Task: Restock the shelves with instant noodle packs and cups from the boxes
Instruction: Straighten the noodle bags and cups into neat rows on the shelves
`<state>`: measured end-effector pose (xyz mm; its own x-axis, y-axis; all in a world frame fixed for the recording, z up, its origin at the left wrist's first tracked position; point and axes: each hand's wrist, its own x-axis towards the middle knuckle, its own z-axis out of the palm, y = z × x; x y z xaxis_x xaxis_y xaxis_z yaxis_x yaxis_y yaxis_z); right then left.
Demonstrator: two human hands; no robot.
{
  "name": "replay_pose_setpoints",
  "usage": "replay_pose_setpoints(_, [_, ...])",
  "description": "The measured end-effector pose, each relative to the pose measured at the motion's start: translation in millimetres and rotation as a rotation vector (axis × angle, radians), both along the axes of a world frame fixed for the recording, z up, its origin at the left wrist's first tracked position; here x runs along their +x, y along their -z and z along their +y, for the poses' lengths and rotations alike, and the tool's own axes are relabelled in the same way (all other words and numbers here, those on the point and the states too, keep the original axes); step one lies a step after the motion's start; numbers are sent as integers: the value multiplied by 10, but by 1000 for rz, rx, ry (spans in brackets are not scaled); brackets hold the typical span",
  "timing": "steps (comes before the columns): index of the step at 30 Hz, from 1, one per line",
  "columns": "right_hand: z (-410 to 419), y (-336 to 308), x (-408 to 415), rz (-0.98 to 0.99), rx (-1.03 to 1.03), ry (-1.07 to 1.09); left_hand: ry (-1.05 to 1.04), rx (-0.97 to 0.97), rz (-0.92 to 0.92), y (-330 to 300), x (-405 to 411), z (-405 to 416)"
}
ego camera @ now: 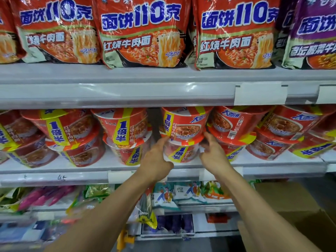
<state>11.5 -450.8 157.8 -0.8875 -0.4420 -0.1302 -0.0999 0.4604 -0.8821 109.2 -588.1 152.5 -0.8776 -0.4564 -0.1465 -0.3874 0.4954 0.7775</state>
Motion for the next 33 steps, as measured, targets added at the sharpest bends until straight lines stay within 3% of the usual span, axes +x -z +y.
replay_pose_setpoints(10, [-32, -1, 102, 42, 57, 5, -47, 138, 51, 21, -162, -174])
replay_pose_setpoints(25, [-86, -62, 187, 52, -15, -2, -34, 48, 25, 23, -24, -118])
replay_pose_setpoints(29, [-126, -86, 183, 163, -63, 79, -48, -37, 172, -106, 25, -20])
replay_pose_setpoints(33, [-220, -180, 87, 124, -97, 107, -55, 142, 257, -229, -109, -95])
